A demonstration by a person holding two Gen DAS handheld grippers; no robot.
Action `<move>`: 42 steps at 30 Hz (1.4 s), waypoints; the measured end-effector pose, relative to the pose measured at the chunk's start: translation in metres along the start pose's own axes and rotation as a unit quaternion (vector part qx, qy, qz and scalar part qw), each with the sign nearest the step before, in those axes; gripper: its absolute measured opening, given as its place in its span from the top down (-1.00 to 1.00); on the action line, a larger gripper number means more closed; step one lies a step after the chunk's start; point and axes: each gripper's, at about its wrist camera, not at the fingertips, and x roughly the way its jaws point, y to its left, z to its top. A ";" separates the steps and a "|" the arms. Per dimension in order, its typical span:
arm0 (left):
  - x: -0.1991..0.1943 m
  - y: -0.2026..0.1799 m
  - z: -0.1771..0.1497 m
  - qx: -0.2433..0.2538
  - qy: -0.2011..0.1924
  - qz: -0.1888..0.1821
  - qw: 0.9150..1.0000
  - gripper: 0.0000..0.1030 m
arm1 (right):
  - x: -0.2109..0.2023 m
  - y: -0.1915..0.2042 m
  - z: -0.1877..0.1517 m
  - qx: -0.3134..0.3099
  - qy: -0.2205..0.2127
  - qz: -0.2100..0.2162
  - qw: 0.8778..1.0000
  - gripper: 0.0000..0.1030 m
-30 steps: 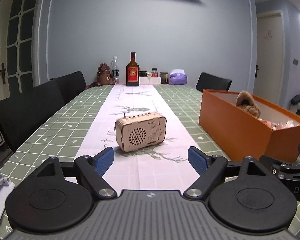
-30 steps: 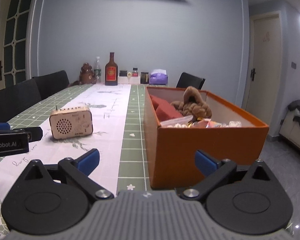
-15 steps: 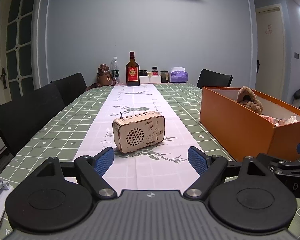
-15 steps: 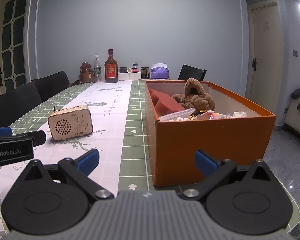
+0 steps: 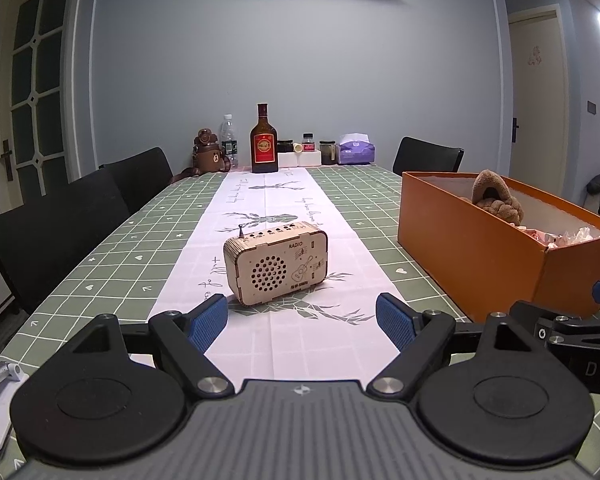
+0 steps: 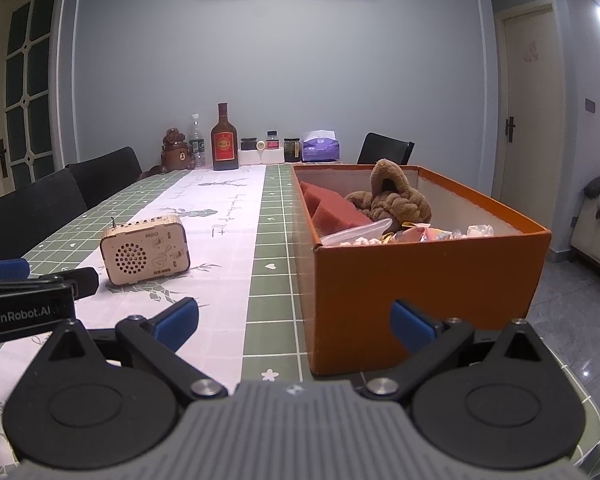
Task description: Organize soft objects
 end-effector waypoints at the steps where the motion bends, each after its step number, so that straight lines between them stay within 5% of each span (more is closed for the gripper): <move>1: 0.000 0.000 0.000 0.000 0.000 0.000 1.000 -0.91 | 0.000 0.000 0.000 0.000 0.000 0.000 1.000 -0.94; 42: -0.001 0.004 -0.003 -0.004 0.007 0.005 1.000 -0.90 | -0.001 0.006 -0.002 -0.008 0.003 0.004 1.000 -0.94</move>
